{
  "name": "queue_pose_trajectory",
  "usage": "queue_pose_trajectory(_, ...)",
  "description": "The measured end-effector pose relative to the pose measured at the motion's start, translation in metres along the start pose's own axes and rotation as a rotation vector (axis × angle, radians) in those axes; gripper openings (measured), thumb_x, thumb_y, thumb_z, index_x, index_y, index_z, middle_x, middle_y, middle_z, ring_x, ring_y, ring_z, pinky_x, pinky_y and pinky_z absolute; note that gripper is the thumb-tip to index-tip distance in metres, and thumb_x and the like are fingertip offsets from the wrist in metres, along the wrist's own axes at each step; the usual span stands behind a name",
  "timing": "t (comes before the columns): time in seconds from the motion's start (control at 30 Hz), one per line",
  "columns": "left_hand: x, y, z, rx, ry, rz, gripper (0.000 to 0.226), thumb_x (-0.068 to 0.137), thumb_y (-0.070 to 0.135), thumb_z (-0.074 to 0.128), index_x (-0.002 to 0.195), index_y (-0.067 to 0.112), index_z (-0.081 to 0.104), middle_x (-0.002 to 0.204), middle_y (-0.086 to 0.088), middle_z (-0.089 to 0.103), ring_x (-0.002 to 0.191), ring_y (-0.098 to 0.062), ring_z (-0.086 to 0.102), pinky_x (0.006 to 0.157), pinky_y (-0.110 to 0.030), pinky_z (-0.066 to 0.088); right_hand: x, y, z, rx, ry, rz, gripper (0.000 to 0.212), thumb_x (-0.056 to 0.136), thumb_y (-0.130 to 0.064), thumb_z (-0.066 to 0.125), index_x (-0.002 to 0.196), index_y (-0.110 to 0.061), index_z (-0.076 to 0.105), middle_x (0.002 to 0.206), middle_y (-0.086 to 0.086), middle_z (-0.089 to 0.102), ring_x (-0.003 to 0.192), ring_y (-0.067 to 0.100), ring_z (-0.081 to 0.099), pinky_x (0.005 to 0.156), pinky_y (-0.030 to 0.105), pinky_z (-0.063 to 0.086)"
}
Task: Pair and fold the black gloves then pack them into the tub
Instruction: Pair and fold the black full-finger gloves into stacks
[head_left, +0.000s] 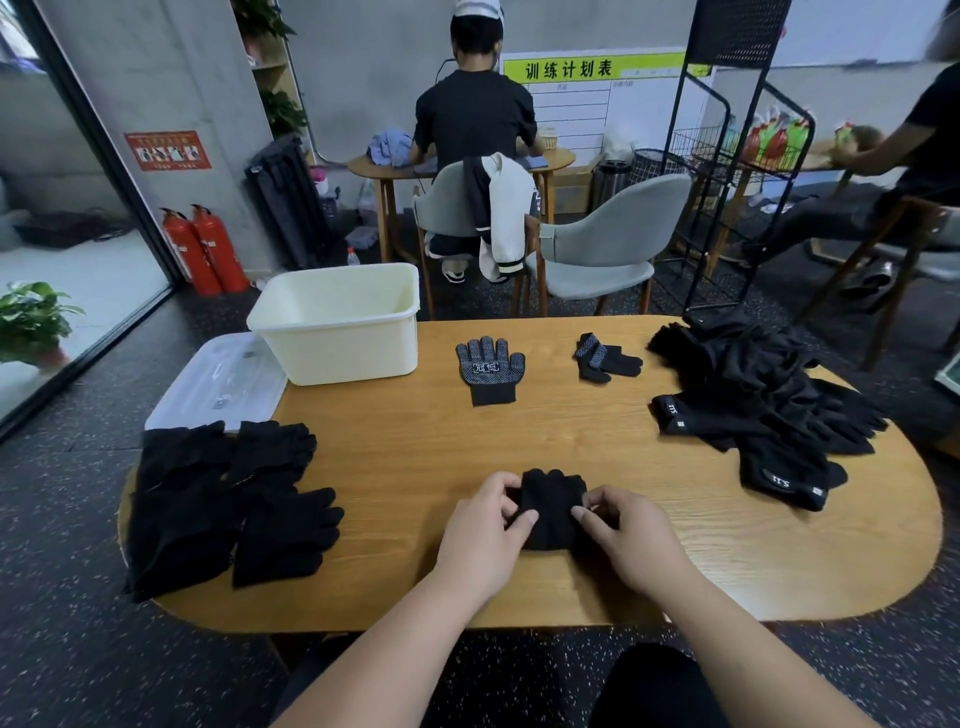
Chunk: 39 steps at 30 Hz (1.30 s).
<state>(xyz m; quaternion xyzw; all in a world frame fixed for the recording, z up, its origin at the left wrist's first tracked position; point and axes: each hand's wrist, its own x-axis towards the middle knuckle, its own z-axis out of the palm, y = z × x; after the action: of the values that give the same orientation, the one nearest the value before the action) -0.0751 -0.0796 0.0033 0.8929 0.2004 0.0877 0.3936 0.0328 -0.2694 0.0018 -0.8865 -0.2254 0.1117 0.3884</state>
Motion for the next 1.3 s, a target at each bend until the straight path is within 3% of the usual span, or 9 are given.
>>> queue_pose_trajectory(0.3, -0.004, 0.000, 0.010, 0.147, 0.143, 0.079, 0.041, 0.105, 0.031, 0.063, 0.141, 0.035, 0.046, 0.108, 0.019, 0.055, 0.088, -0.003, 0.060, 0.079, -0.027, 0.056, 0.011, -0.008, 0.021, -0.254, 0.164, 0.113, 0.022, 0.097, -0.055, 0.066, 0.101, -0.035, 0.056, 0.072, -0.011, 0.065, 0.062, 0.010, 0.061, 0.050, 0.031, 0.047)
queue_pose_trajectory(0.5, -0.020, -0.012, 0.007, 0.306, 0.120, 0.262, 0.031, 0.113, 0.029, 0.044, 0.140, 0.026, 0.058, 0.142, 0.015, 0.036, 0.122, -0.006, 0.051, 0.099, -0.029, 0.051, 0.003, -0.006, 0.033, -0.390, 0.313, -0.017, 0.031, 0.101, -0.054, 0.057, 0.115, -0.026, 0.062, 0.104, -0.006, 0.063, 0.067, 0.019, 0.056, 0.050, 0.028, 0.036)
queue_pose_trajectory(0.6, -0.034, -0.014, 0.007, 0.491, -0.089, 0.344, 0.055, 0.113, 0.048, 0.028, 0.165, 0.029, 0.029, 0.173, 0.014, 0.008, 0.159, -0.009, 0.009, 0.130, -0.037, 0.021, 0.000, 0.004, 0.036, -0.518, 0.272, -0.196, 0.046, 0.111, -0.053, 0.036, 0.140, -0.026, 0.060, 0.140, -0.004, 0.058, 0.114, 0.024, 0.057, 0.083, 0.034, 0.052)
queue_pose_trajectory(0.7, -0.044, -0.016, 0.008, 0.627, -0.274, 0.333, 0.077, 0.109, 0.066, 0.013, 0.167, 0.025, -0.015, 0.170, 0.012, -0.034, 0.153, -0.004, -0.035, 0.128, -0.036, -0.014, -0.005, 0.010, 0.039, -0.656, -0.034, -0.285, 0.063, 0.108, -0.062, 0.010, 0.165, -0.039, 0.021, 0.175, -0.017, 0.008, 0.160, 0.021, 0.010, 0.123, 0.042, 0.031)
queue_pose_trajectory(0.77, -0.044, -0.017, 0.010, 0.708, -0.302, 0.335, 0.082, 0.107, 0.071, 0.008, 0.164, 0.021, -0.023, 0.166, 0.008, -0.041, 0.149, -0.007, -0.043, 0.127, -0.038, -0.019, -0.003, 0.010, 0.038, -0.672, -0.145, -0.256, 0.068, 0.102, -0.065, -0.004, 0.166, -0.042, -0.001, 0.172, -0.021, -0.016, 0.160, 0.019, -0.018, 0.131, 0.042, 0.012)
queue_pose_trajectory(0.9, -0.038, -0.017, 0.010, 0.770, -0.325, 0.331, 0.085, 0.106, 0.072, 0.008, 0.165, 0.019, -0.022, 0.168, 0.005, -0.040, 0.150, -0.011, -0.044, 0.128, -0.043, -0.017, 0.000, 0.001, 0.035, -0.711, -0.199, -0.218, 0.077, 0.091, -0.068, -0.018, 0.163, -0.041, -0.017, 0.168, -0.020, -0.029, 0.157, 0.022, -0.029, 0.132, 0.046, 0.005)
queue_pose_trajectory(1.0, -0.034, -0.018, 0.005, 0.732, -0.339, 0.331, 0.082, 0.107, 0.069, 0.012, 0.167, 0.021, -0.015, 0.170, 0.008, -0.034, 0.150, -0.009, -0.043, 0.130, -0.043, -0.015, 0.001, -0.002, 0.036, -0.726, -0.181, -0.215, 0.083, 0.087, -0.067, -0.020, 0.165, -0.039, -0.013, 0.171, -0.017, -0.024, 0.159, 0.023, -0.024, 0.132, 0.044, 0.005)
queue_pose_trajectory(1.17, -0.028, -0.022, -0.015, 0.617, -0.251, 0.320, 0.064, 0.111, 0.061, 0.019, 0.168, 0.032, 0.019, 0.175, 0.016, -0.011, 0.157, -0.007, -0.030, 0.131, -0.041, -0.011, 0.003, -0.003, 0.031, -0.672, -0.074, -0.323, 0.073, 0.104, -0.068, 0.008, 0.162, -0.032, 0.033, 0.174, -0.014, 0.009, 0.162, 0.013, -0.004, 0.132, 0.040, 0.013)
queue_pose_trajectory(1.3, -0.023, -0.032, -0.033, 0.564, -0.155, 0.291, 0.054, 0.111, 0.060, 0.023, 0.159, 0.042, 0.042, 0.177, 0.014, -0.001, 0.161, -0.011, -0.016, 0.132, -0.043, -0.004, 0.007, -0.012, 0.029, -0.607, -0.060, -0.381, 0.050, 0.108, -0.056, 0.032, 0.146, -0.034, 0.055, 0.156, -0.017, 0.049, 0.151, 0.009, 0.035, 0.122, 0.030, 0.033)
